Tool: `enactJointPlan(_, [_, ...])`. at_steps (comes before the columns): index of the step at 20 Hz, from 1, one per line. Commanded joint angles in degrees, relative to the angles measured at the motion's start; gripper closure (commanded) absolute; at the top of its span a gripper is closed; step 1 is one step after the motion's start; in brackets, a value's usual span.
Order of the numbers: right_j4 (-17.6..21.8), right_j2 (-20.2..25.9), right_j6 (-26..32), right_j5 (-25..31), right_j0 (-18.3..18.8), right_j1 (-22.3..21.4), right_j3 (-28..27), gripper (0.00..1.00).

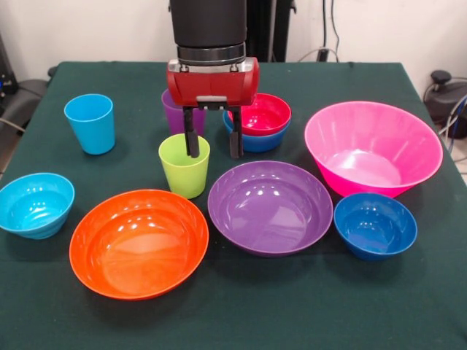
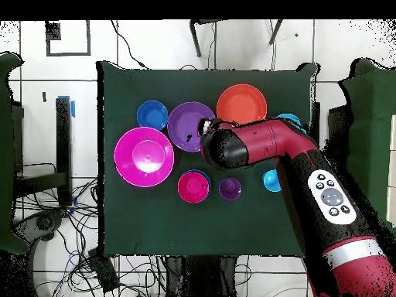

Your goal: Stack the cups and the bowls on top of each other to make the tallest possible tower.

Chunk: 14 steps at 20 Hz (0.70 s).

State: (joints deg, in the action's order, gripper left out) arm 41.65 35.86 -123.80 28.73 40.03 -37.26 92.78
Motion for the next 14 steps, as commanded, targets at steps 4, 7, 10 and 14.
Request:
enactJointPlan(4, [6.57, 1.09, 15.19, 1.19, -0.46, 1.68, -2.95, 0.00])
enactJointPlan(7, [6.42, 1.25, 15.61, 1.50, -0.34, 1.74, -3.02, 1.00])
enactJointPlan(10, [6.34, 1.25, 15.43, 1.39, -0.32, 1.81, -3.07, 1.00])
enactJointPlan(14, [6.49, 1.27, 15.26, 0.99, -0.40, 1.73, -3.20, 1.00])
